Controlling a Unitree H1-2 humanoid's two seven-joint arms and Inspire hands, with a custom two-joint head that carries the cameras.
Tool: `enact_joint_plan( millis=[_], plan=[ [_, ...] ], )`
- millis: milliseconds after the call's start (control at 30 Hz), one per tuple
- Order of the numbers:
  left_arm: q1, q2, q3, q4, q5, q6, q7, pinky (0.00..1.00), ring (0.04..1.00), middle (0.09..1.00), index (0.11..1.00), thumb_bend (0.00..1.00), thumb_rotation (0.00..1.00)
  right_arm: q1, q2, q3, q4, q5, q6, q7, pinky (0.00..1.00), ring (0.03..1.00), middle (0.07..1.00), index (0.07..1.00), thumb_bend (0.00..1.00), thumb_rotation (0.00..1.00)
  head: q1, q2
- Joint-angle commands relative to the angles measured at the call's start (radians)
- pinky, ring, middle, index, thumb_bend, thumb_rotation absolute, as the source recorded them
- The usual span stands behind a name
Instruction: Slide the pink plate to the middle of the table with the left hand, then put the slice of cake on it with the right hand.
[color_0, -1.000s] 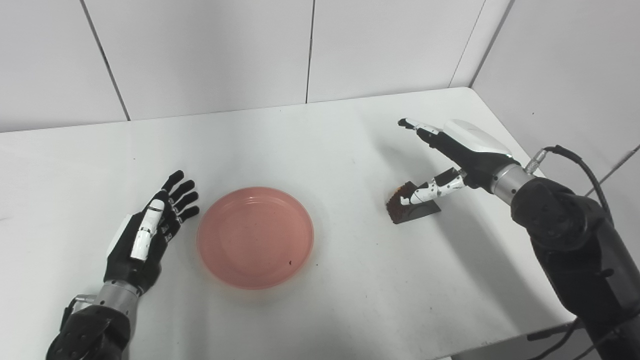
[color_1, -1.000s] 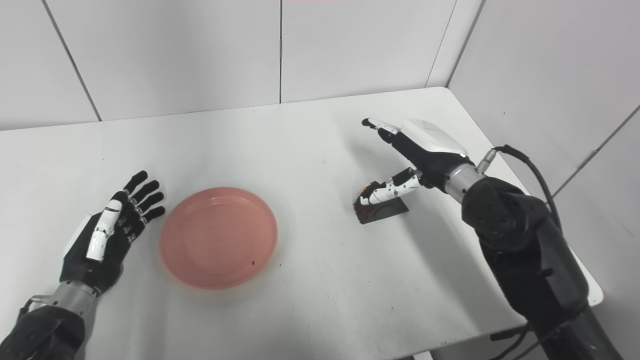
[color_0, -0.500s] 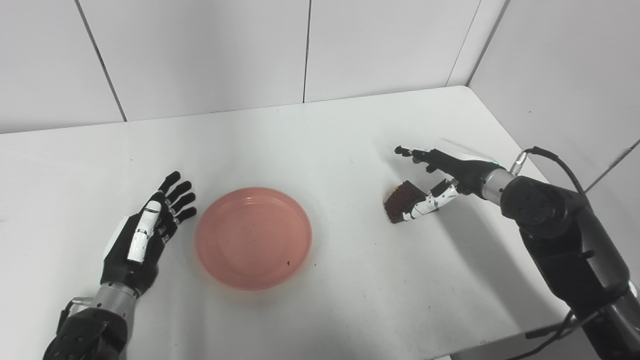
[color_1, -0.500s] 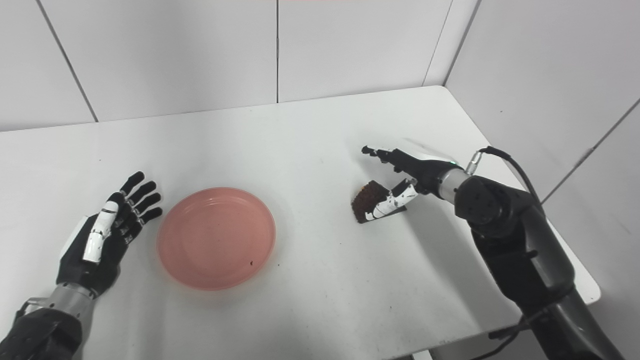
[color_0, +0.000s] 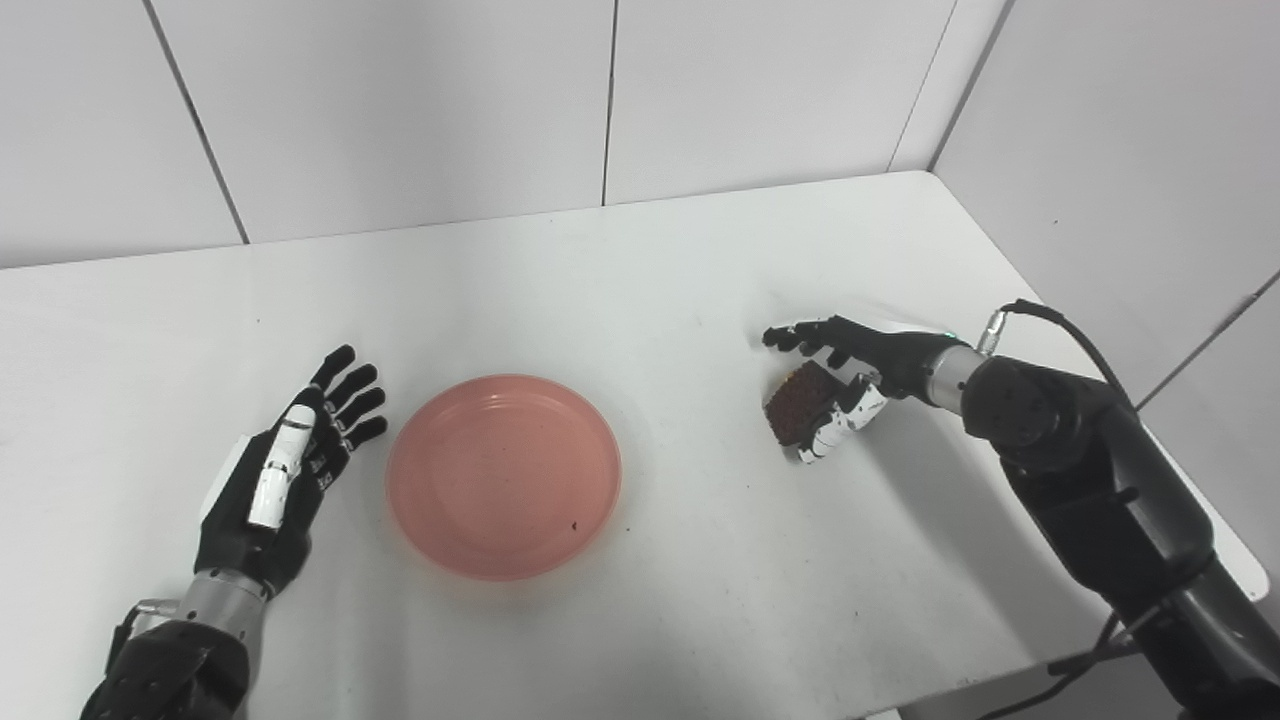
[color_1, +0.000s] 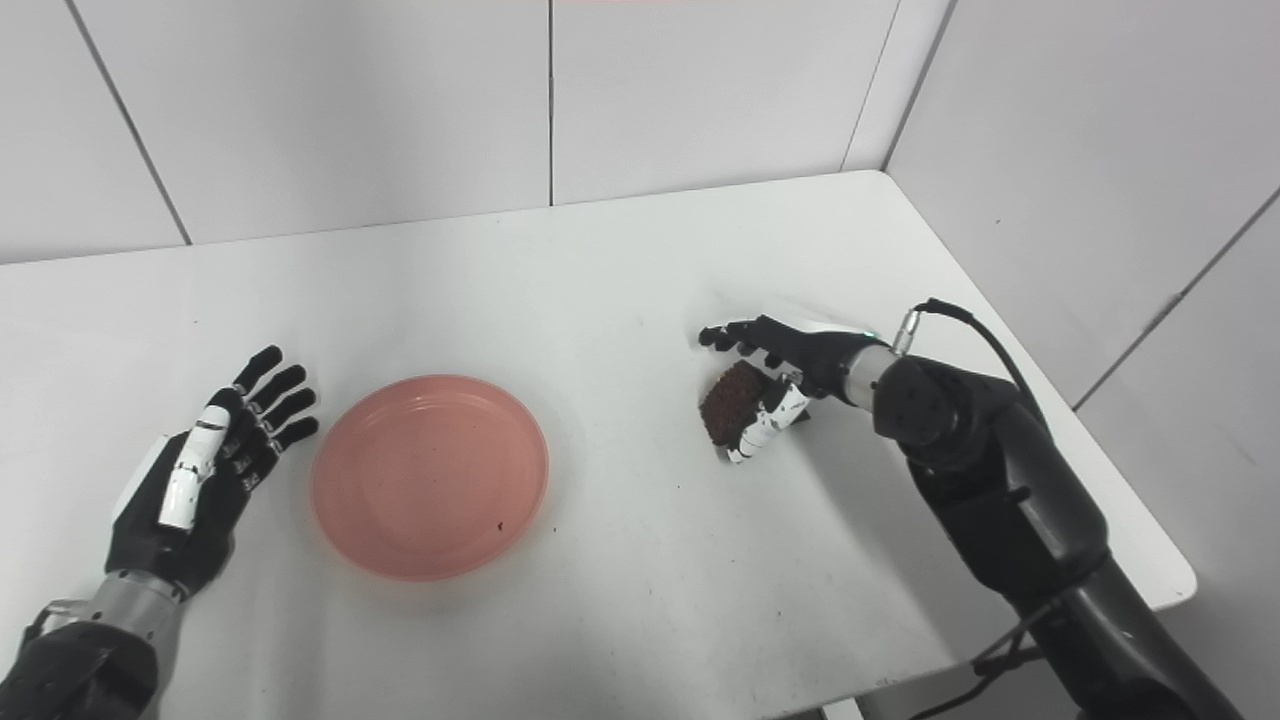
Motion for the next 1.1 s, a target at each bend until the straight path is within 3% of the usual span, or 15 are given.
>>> enact_joint_plan(
  millis=[0, 33, 100, 533, 767, 833, 900, 933, 1067],
  plan=[
    [0.038, 0.011, -0.003, 0.021, 0.004, 0.056, 0.003, 0.88, 0.909, 0.925, 0.922, 0.43, 0.97, -0.029, -0.018, -0.004, 0.005, -0.026, -0.049, -0.081, 0.61, 0.651, 0.687, 0.691, 0.84, 0.00, 0.003, 0.001],
    [0.038, 0.011, -0.004, 0.020, 0.004, 0.056, 0.003, 0.88, 0.908, 0.924, 0.920, 0.43, 0.96, -0.028, -0.018, -0.001, 0.014, -0.029, -0.064, -0.101, 0.51, 0.515, 0.579, 0.578, 0.65, 0.00, 0.003, 0.001],
    [0.038, 0.008, -0.003, 0.016, 0.001, 0.062, 0.006, 0.88, 0.908, 0.923, 0.917, 0.43, 0.96, -0.024, -0.021, -0.003, 0.033, -0.028, -0.101, -0.145, 0.44, 0.436, 0.524, 0.511, 0.54, 0.00, 0.012, 0.004],
    [0.038, -0.006, -0.012, 0.006, 0.011, 0.078, 0.018, 0.88, 0.911, 0.925, 0.918, 0.43, 0.96, -0.022, -0.027, -0.050, -0.049, -0.043, -0.202, -0.318, 0.41, 0.404, 0.515, 0.509, 0.51, 0.00, 0.041, -0.003],
    [0.037, -0.024, -0.025, 0.003, 0.023, 0.080, 0.036, 0.88, 0.909, 0.919, 0.909, 0.42, 0.96, -0.049, -0.029, -0.085, -0.165, -0.038, -0.195, -0.318, 0.42, 0.399, 0.515, 0.500, 0.51, 0.00, 0.092, -0.005],
    [0.036, -0.033, -0.033, 0.000, 0.033, 0.086, 0.048, 0.88, 0.908, 0.918, 0.910, 0.42, 0.96, -0.066, -0.013, -0.091, -0.203, -0.039, -0.199, -0.327, 0.32, 0.403, 0.525, 0.507, 0.50, 0.00, 0.123, -0.006],
    [0.032, -0.044, -0.042, -0.001, 0.041, 0.092, 0.061, 0.88, 0.911, 0.921, 0.915, 0.42, 0.97, -0.087, 0.007, -0.090, -0.227, -0.027, -0.215, -0.337, 0.30, 0.404, 0.530, 0.508, 0.49, 0.00, 0.156, -0.005],
    [0.029, -0.053, -0.050, -0.001, 0.050, 0.095, 0.070, 0.88, 0.911, 0.921, 0.915, 0.42, 0.97, -0.105, 0.027, -0.084, -0.240, -0.019, -0.227, -0.345, 0.30, 0.403, 0.530, 0.509, 0.49, 0.00, 0.205, -0.005],
    [0.019, -0.085, -0.071, 0.005, 0.075, 0.092, 0.099, 0.88, 0.906, 0.920, 0.915, 0.40, 0.98, -0.164, 0.115, -0.029, -0.247, -0.035, -0.293, -0.390, 0.30, 0.405, 0.509, 0.513, 0.49, 0.00, 0.266, -0.005]
  ],
)
